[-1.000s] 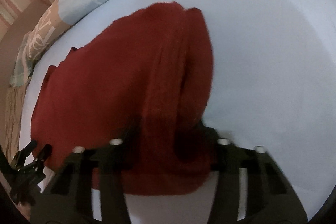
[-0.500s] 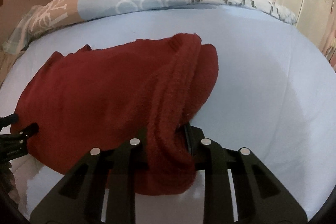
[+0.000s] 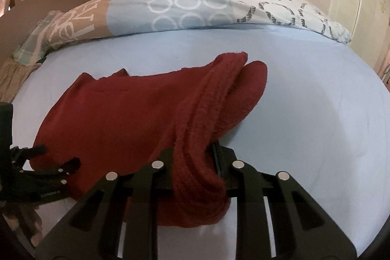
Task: Fold small clothes
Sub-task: 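Lift the held side and fold it across the sweater with the right gripper, then release the folded side and withdraw the right gripper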
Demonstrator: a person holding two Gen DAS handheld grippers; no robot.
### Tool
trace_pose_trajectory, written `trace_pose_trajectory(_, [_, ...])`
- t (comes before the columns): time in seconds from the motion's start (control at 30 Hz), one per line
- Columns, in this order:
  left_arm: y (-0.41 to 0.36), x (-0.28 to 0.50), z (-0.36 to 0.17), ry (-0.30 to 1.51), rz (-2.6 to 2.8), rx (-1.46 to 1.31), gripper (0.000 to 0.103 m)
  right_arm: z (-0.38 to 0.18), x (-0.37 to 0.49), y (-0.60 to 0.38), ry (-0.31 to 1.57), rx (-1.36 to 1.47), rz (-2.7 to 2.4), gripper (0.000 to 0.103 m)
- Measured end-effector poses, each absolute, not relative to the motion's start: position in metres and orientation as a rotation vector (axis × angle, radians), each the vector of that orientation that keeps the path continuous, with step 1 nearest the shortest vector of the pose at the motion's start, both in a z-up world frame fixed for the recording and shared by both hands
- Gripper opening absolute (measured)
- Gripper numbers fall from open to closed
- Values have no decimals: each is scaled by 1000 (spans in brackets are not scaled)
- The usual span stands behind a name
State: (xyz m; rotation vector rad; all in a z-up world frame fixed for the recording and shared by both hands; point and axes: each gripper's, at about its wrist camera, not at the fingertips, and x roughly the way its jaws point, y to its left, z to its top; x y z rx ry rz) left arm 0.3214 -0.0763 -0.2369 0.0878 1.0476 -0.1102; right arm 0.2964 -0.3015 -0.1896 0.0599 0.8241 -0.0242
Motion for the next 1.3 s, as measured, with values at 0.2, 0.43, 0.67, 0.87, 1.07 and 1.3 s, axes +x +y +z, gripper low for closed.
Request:
trace_pose_trajectory(0.2, [-103,326,-251,1101,-89,141,96,-181,293,-301,811,101,4,19])
trace_pose_trajectory(0.43, [-108,328,-261,1096,-64,185,98,-174,297,-277,799,75,52,19])
trace_pose_trajectory(0.67, [-72,318,-225,993,-122,146,97,-164,302,-256,781,102,97,19])
trace_pose_trajectory(0.87, [-8,330,-202,931,-113,184,97,-154,306,-208,770,108,178,18])
trace_pose_trajectory(1.07, [49,341,-207,937,-32,170,97,-147,318,-144,771,82,265,18])
trace_pose_trajectory(1.3, [95,334,-221,961,2,134,97,-183,338,-72,913,40,331,18])
